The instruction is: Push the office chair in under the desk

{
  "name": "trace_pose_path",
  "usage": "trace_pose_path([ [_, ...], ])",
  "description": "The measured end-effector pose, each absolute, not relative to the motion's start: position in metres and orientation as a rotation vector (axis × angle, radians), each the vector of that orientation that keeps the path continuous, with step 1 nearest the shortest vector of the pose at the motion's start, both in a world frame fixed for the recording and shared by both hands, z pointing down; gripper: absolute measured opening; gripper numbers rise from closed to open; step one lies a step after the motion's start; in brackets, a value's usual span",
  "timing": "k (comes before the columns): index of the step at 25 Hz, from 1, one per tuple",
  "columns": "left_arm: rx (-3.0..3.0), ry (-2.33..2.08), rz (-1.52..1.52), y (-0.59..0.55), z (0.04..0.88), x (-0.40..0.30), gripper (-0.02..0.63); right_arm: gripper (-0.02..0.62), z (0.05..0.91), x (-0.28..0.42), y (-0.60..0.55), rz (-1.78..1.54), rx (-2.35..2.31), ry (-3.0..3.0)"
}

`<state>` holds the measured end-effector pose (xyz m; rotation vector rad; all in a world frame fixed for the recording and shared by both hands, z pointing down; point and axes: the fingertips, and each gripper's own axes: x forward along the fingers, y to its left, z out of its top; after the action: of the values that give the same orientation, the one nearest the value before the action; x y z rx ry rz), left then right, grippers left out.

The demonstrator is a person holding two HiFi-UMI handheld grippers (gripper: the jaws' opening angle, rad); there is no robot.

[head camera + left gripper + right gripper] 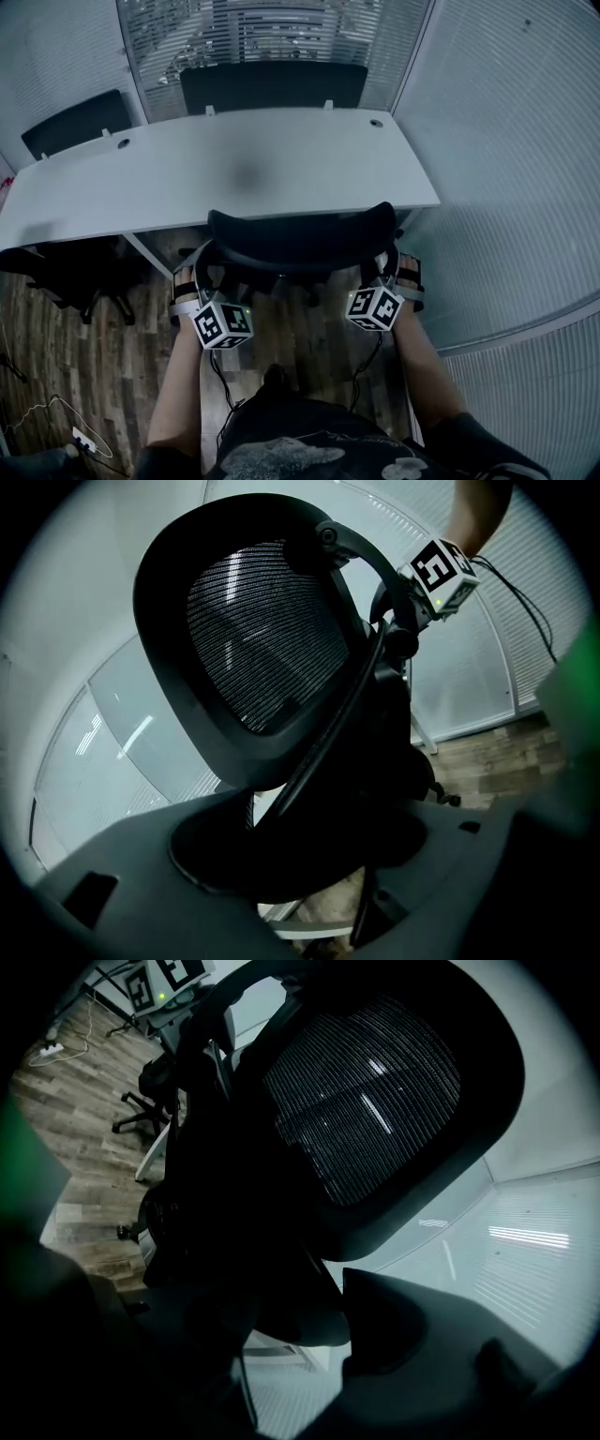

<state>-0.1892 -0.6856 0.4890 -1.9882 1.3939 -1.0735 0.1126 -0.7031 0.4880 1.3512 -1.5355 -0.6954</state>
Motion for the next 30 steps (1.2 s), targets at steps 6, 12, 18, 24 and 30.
trace_pose_path([
  [6, -1.993, 1.375, -1.075, -0.717, 0.493, -0.197, 0.314, 0.258, 0.491, 0.106, -0.729, -0.689, 1.372, -1.521],
  [12, -1.989, 1.359, -1.063, -0.738, 0.493, -0.204, 0.314, 0.258, 0.493, 0.099, -0.741, -0.701, 1.398, -1.512],
  [18, -1.992, 1.344, -1.055, -0.744, 0.496, -0.209, 0.316, 0.258, 0.495, 0.094, -0.743, -0.694, 1.414, -1.503],
  [24, -1.999, 1.335, -1.045, -0.754, 0.493, -0.213, 0.316, 0.258, 0.491, 0.089, -0.752, -0.695, 1.425, -1.492],
  [30, -2.003, 1.329, -1.046, -0.751, 0.492, -0.212, 0.316, 0.258, 0.49, 0.091, -0.749, -0.696, 1.433, -1.479],
])
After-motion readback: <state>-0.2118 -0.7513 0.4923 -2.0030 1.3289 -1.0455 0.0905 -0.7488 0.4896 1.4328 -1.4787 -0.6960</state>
